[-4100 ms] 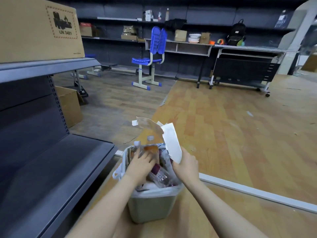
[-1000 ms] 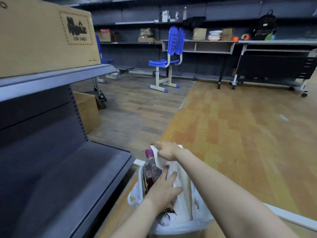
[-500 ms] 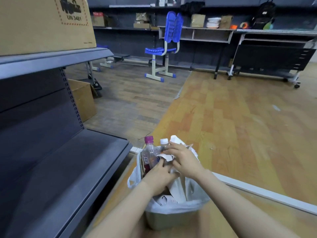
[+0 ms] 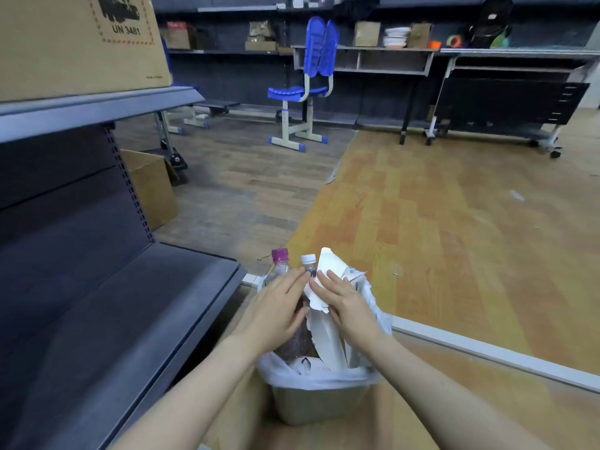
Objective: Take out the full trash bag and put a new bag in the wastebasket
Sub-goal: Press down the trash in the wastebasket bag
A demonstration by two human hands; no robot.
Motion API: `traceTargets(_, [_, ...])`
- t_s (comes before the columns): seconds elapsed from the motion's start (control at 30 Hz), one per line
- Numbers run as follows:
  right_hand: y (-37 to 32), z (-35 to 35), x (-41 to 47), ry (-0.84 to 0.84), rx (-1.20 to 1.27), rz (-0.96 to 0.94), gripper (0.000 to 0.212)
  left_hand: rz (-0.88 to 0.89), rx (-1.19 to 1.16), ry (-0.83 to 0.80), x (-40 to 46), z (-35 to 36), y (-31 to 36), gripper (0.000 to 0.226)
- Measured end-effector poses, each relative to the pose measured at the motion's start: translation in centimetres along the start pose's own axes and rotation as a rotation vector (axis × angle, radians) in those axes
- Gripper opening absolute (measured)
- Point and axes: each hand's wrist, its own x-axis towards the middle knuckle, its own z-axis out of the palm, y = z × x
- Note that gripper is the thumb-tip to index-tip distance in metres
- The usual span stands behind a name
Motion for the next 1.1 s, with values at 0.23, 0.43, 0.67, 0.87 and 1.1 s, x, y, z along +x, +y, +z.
traceTargets(0.23, [0.8, -0.5, -1.8, 0.0, -0.026, -0.069, 0.053, -0.044, -0.046, -0.214, 3.0, 3.3, 0.7, 0.042])
traceTargets(0.43, [0.4, -0.2, -2.8, -0.078, -0.008, -0.063, 0.055, -0.061, 0.0, -0.289, 3.1, 3.1, 0.9, 0.024])
traceTargets(0.67, [0.3, -4.9, 0.3, -0.114, -0.032, 0.145, 0.051, -0.085, 0.05, -0.284, 2.7, 3.2, 2.6, 0.014])
traceTargets(0.87, [1.4, -1.4, 1.6, -0.237, -0.235, 0.129, 0.106, -0.02, 0.222, -0.259, 1.8, 3.5, 2.3, 0.05])
traceTargets(1.1, [2.4, 0.3, 2.0, -0.168, -0.213, 0.159, 0.115, -0.093, 0.133, -0.342, 1.4, 3.8, 2.8, 0.057])
